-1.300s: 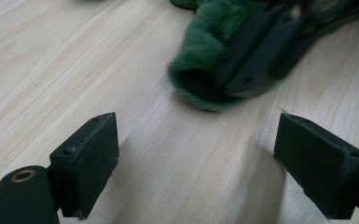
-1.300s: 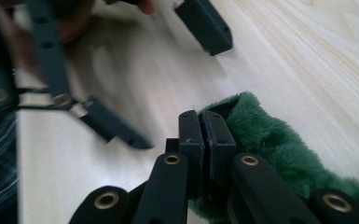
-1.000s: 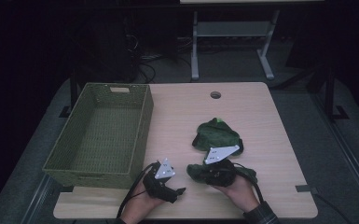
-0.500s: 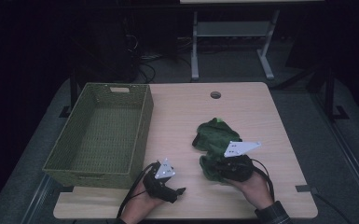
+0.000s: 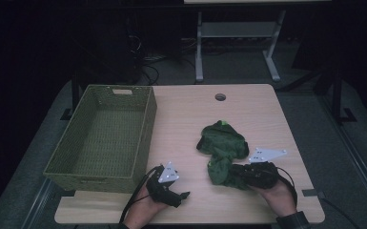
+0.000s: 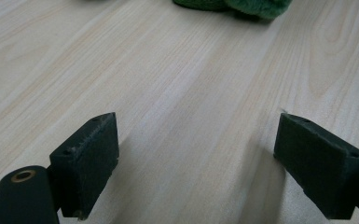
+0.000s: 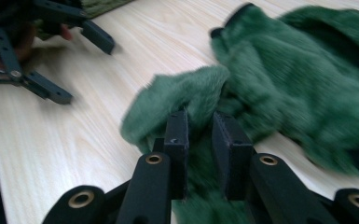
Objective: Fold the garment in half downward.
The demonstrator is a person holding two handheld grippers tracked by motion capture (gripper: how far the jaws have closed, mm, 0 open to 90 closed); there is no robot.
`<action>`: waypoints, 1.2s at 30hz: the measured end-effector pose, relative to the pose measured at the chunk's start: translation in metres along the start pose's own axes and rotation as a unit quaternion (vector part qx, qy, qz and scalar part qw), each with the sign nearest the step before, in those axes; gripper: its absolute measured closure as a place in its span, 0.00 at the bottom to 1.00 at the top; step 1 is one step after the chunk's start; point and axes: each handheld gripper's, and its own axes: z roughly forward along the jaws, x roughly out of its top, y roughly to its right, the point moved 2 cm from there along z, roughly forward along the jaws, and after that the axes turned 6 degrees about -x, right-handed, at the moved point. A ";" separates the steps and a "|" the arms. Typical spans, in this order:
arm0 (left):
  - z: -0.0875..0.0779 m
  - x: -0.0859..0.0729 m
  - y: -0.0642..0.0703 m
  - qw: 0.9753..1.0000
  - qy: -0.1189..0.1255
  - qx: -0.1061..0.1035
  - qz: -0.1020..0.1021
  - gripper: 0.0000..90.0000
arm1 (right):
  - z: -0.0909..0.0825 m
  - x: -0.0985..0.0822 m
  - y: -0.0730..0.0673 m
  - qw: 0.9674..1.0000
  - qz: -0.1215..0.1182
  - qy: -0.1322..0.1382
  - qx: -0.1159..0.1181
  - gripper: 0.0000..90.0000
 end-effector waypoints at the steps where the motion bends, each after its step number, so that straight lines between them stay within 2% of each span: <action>1: 0.000 0.000 0.000 1.000 -0.001 0.000 0.001 0.15 | -0.002 -0.001 0.002 1.000 0.002 0.002 -0.005 0.84; 6: 0.000 0.000 0.000 1.000 0.000 0.000 0.000 0.15 | -0.012 -0.002 0.010 1.000 0.008 0.016 -0.022 0.84; 10: 0.000 0.000 0.000 1.000 0.001 0.000 -0.001 0.15 | -0.013 0.006 0.009 0.999 0.011 0.030 -0.014 0.84; 14: 0.000 0.000 -0.001 1.000 0.001 0.002 0.000 0.15 | -0.010 0.023 0.001 0.999 -0.002 0.043 -0.007 0.85; 18: 0.000 0.000 0.000 1.000 0.001 0.002 0.000 0.15 | 0.004 0.032 -0.004 0.999 -0.023 0.034 -0.006 0.90; 20: 0.000 0.000 0.000 1.000 0.002 0.003 0.000 0.15 | 0.015 0.031 -0.003 0.999 -0.027 0.017 -0.011 0.93; 25: 0.000 0.000 0.000 1.000 -0.001 0.001 0.000 0.15 | 0.034 0.017 0.005 0.999 -0.022 -0.022 -0.014 1.00; 29: 0.000 0.000 0.000 1.000 -0.001 0.001 0.000 0.15 | 0.044 0.009 0.011 0.999 -0.004 -0.049 -0.002 1.00; 33: 0.000 0.000 0.000 1.000 -0.001 0.001 0.000 0.15 | 0.053 0.002 0.012 0.998 -0.003 -0.064 0.007 1.00; 36: 0.000 0.000 0.000 1.000 -0.001 0.001 0.000 0.14 | 0.054 0.001 0.012 0.998 -0.003 -0.063 0.009 1.00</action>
